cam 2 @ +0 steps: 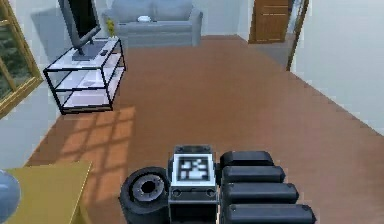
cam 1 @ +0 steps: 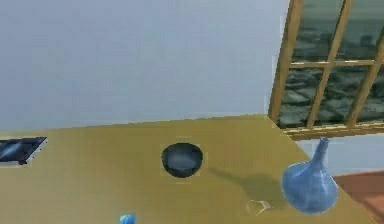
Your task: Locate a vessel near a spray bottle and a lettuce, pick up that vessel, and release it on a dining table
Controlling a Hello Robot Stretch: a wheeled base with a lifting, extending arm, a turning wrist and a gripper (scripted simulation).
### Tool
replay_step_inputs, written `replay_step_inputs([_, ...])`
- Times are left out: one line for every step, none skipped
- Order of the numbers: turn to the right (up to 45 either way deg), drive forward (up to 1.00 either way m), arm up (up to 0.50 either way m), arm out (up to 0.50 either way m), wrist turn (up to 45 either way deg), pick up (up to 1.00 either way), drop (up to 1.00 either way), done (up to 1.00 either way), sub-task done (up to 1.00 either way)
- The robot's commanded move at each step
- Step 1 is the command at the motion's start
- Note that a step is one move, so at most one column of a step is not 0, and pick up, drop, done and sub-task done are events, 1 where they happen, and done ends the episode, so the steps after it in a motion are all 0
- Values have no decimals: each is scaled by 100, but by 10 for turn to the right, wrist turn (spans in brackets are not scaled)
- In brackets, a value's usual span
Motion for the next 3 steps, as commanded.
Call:
replay_step_inputs([210, 0, 0, 0, 0, 0, 0, 0, 0])
replay_step_inputs([-450, 0, 0, 0, 0, 0, 0, 0, 0])
replay_step_inputs([-150, 0, 0, 0, 0, 0, 0, 0, 0])
